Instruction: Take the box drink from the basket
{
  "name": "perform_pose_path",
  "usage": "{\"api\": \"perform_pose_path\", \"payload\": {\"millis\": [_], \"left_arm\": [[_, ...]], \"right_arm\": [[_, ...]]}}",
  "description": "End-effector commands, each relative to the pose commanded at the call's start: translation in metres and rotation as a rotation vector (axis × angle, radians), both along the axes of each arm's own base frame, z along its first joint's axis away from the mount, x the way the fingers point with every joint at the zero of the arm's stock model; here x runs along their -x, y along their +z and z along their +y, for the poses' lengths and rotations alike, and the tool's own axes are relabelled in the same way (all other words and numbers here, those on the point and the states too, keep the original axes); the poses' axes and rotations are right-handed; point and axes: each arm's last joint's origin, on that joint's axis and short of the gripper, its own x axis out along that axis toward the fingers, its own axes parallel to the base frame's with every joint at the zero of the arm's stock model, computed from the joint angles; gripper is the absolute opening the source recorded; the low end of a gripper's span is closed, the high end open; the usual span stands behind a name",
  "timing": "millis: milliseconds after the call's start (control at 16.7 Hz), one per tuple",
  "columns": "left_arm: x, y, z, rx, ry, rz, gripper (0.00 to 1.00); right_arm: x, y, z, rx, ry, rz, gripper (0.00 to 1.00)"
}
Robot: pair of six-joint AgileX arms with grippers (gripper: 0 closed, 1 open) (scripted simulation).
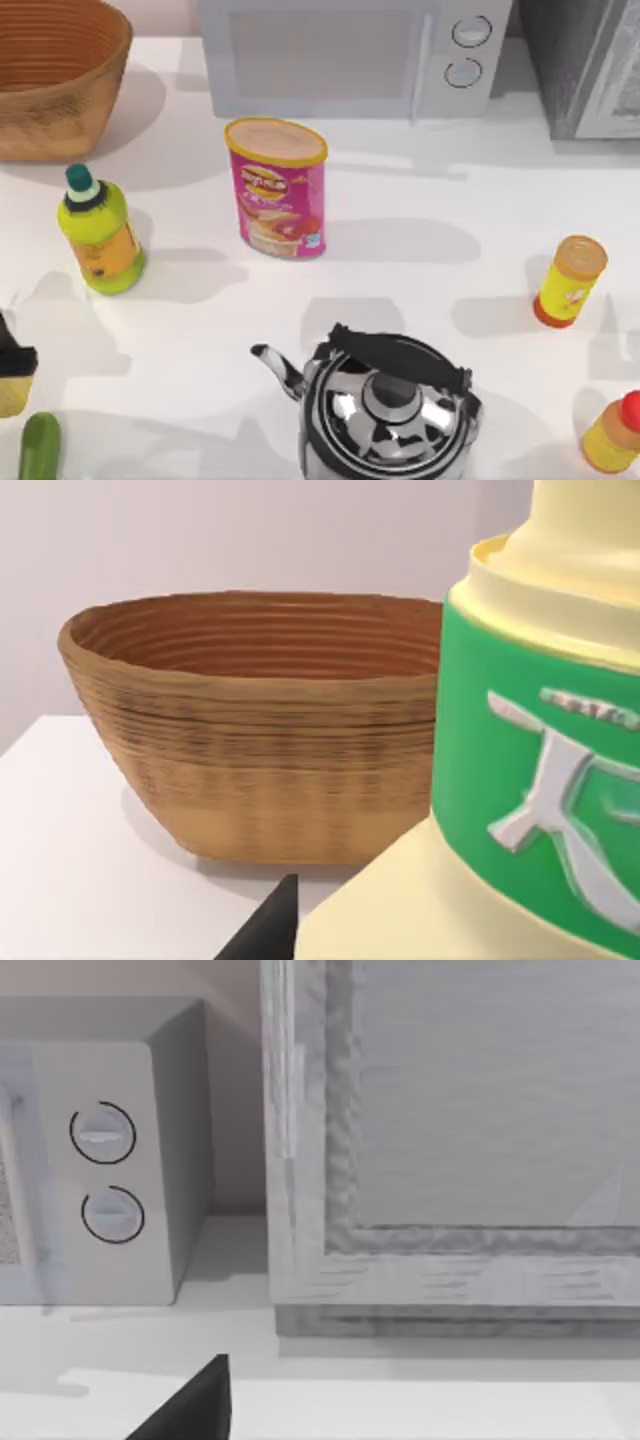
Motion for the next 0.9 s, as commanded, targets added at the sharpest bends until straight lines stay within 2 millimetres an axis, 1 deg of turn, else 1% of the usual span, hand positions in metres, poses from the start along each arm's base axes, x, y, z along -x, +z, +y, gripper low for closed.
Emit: {"api": "perform_pose_path", "payload": {"millis": [180,360,660,900], "left_arm": [[-0.005,0.011,-0.011,0.033,0.022,0.019,0.0],[-0.012,0.026,-0.031,0.06,0.058,0.04,0.0],[-0.021,0.047,-0.08,0.068,0.219,0.053,0.0],[-0.026,0.05,-0.123,0.05,0.338,0.041,0.0]], "right_arm": [[0.0,0.0,0.0,0.0,0.0,0.0,1.0],[0.0,0.0,0.0,0.0,0.0,0.0,1.0],[0.0,0.0,0.0,0.0,0.0,0.0,1.0],[0.0,0.0,0.0,0.0,0.0,0.0,1.0]]}}
